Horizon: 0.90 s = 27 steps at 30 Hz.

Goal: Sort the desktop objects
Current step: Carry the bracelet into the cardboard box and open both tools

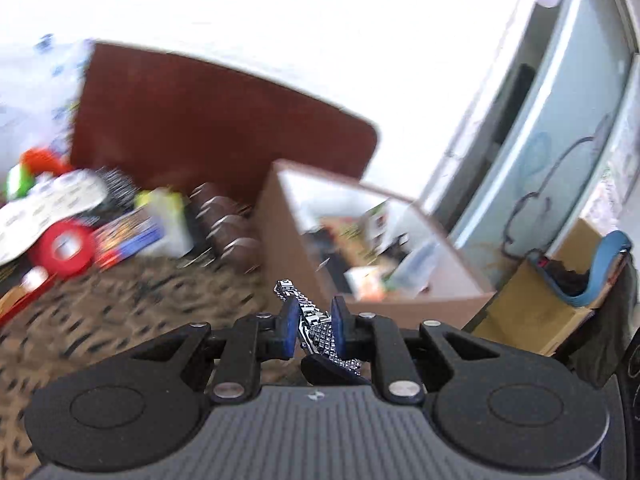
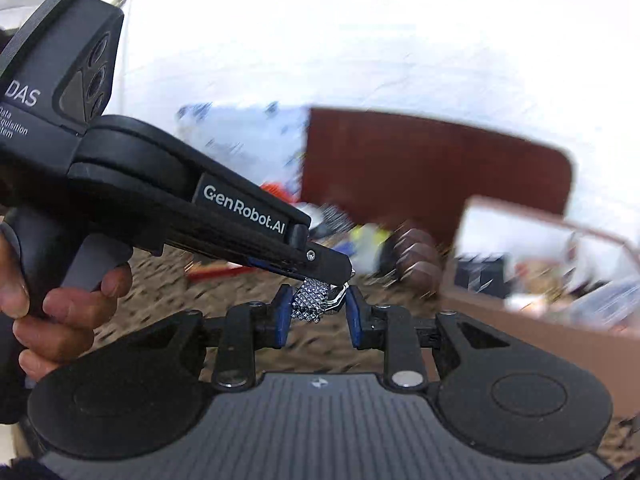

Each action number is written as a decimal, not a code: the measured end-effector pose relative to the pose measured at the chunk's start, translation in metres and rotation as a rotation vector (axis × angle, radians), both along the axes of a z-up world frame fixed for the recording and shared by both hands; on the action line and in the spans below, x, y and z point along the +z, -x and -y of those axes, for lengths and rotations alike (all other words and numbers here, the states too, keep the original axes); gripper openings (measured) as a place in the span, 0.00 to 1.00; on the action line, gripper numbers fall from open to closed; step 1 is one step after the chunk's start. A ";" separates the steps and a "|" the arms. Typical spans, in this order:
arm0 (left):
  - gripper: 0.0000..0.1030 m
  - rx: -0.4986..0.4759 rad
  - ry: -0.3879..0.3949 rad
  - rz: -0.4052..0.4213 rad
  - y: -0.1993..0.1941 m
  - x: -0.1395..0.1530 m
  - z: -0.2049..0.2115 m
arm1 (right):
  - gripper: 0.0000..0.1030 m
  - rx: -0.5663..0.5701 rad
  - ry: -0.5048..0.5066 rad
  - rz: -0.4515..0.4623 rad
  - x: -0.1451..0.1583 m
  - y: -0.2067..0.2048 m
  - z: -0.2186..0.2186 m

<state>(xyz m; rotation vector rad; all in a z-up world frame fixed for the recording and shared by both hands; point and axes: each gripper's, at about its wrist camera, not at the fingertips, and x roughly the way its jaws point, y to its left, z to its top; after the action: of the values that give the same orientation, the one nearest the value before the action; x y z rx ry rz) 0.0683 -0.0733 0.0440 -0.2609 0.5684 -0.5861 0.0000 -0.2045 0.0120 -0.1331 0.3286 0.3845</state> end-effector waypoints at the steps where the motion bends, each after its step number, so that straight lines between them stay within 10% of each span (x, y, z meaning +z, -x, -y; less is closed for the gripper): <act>1: 0.17 -0.015 0.012 0.001 -0.006 0.003 0.008 | 0.26 -0.020 0.003 0.014 0.005 -0.003 0.008; 21: 0.17 -0.095 -0.042 -0.053 -0.099 -0.024 0.098 | 0.26 -0.142 -0.106 -0.088 -0.022 -0.101 0.096; 27: 0.83 -0.060 0.002 0.035 -0.089 -0.015 0.087 | 0.40 -0.126 -0.075 -0.106 -0.029 -0.109 0.088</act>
<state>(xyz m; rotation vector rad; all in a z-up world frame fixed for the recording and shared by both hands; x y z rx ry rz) 0.1574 -0.1605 0.0291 -0.2351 0.5430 -0.6481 0.1088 -0.2925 -0.0170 -0.0184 0.4240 0.2793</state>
